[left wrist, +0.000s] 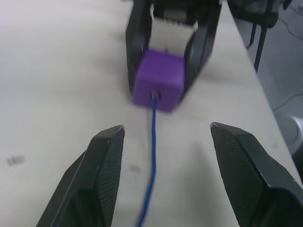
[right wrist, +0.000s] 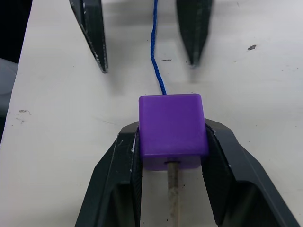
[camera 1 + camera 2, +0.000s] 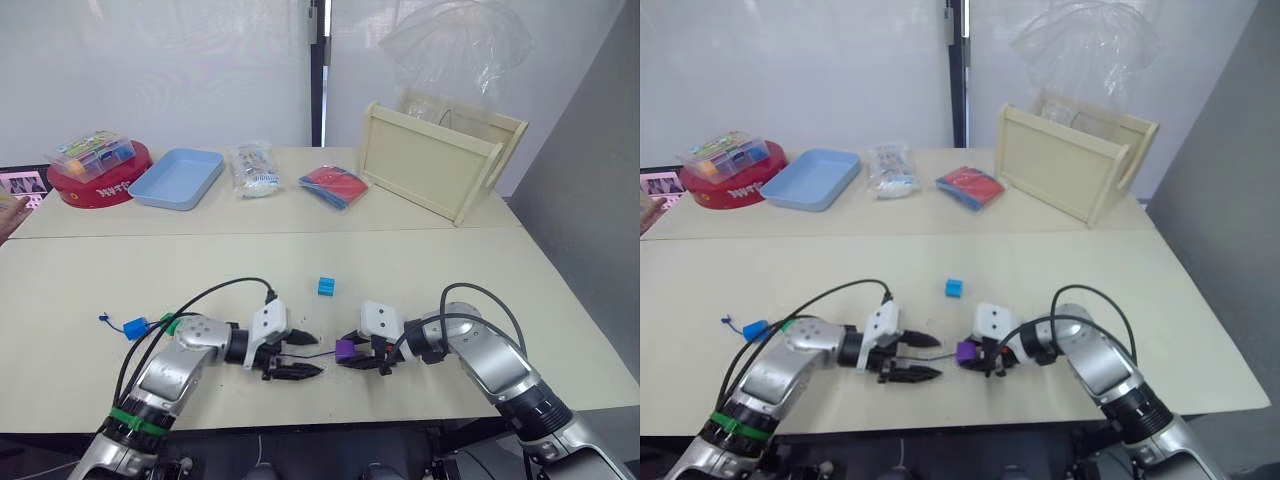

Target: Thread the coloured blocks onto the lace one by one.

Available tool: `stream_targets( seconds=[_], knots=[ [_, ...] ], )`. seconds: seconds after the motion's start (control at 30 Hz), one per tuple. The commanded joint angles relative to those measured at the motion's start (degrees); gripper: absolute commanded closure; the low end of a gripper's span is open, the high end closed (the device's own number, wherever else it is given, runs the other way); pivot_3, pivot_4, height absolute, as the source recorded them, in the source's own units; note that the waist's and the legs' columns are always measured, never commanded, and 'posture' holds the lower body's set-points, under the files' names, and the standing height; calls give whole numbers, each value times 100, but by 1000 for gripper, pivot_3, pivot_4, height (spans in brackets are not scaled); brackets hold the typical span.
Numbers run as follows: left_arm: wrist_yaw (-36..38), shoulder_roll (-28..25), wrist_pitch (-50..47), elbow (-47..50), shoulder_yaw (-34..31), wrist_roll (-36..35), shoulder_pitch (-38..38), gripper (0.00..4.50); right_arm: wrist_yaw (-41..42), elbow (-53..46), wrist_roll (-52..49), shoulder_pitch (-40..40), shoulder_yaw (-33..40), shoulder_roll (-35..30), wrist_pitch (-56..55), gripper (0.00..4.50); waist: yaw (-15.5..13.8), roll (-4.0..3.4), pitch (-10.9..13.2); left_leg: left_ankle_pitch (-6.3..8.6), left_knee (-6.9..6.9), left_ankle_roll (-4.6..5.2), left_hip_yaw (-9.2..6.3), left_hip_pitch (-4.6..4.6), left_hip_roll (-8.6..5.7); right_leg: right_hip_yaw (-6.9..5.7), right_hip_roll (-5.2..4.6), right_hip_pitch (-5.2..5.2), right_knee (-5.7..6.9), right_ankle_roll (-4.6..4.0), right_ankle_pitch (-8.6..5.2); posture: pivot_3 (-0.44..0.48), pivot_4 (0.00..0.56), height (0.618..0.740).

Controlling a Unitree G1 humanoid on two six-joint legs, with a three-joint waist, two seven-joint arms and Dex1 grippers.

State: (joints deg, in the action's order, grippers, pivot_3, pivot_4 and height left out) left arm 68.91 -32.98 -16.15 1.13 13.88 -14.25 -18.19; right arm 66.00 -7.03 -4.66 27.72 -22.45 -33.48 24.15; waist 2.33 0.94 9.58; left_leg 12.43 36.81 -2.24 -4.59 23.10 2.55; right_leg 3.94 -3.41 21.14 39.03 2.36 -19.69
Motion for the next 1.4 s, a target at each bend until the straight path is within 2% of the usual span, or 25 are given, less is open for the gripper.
stream_targets(
  seconds=[0.03,0.13,0.37,0.73,0.9,1.17,1.37,1.4],
  knots=[
    [-50,-12,239,-143,166,242,37,1441,26,-59,12,-44,-76,-39,17,3325,-10,0,0,0,0,0,0,-2,-1,0,0,-2,-1,0,0,0,150,740],
    [-33,-22,479,-303,314,409,95,2229,21,-51,13,-28,-78,-36,21,3325,-9,0,0,0,0,0,1,-4,-1,1,0,-2,0,0,0,0,150,740],
    [-166,192,803,-674,457,609,3,4478,15,-68,9,-23,-84,-30,50,3325,-11,-1,-2,1,0,1,1,-4,-1,1,0,-4,-2,0,0,0,150,740],
    [-36,460,632,-514,454,401,-181,4478,-6,-97,23,-40,-81,-52,84,3325,-36,-2,-3,1,0,1,1,-9,-3,1,-2,-11,-3,0,0,0,150,740],
    [-192,836,383,-403,535,368,-465,4478,-13,-108,38,-37,-103,-61,98,3325,-66,-1,-3,1,2,1,1,-6,-4,1,-2,-11,-4,0,0,0,150,740],
    [-203,696,405,-247,408,363,-348,4478,11,-204,26,-104,-135,-112,175,3325,-95,-2,-3,1,2,1,2,-7,-4,1,-2,-10,-3,0,0,0,150,740],
    [-139,560,14,-25,120,-13,-418,4478,-52,-293,-66,-129,-48,-83,325,3325,-91,-1,-3,1,2,1,2,-5,-3,1,-2,-8,-3,0,0,0,150,740],
    [-81,522,-113,44,53,-140,-444,3924,-80,-299,-77,-125,-20,-72,351,2308,-90,-1,-3,1,2,1,2,-5,-3,1,-2,-7,-3,0,0,0,150,740]
  ],
)
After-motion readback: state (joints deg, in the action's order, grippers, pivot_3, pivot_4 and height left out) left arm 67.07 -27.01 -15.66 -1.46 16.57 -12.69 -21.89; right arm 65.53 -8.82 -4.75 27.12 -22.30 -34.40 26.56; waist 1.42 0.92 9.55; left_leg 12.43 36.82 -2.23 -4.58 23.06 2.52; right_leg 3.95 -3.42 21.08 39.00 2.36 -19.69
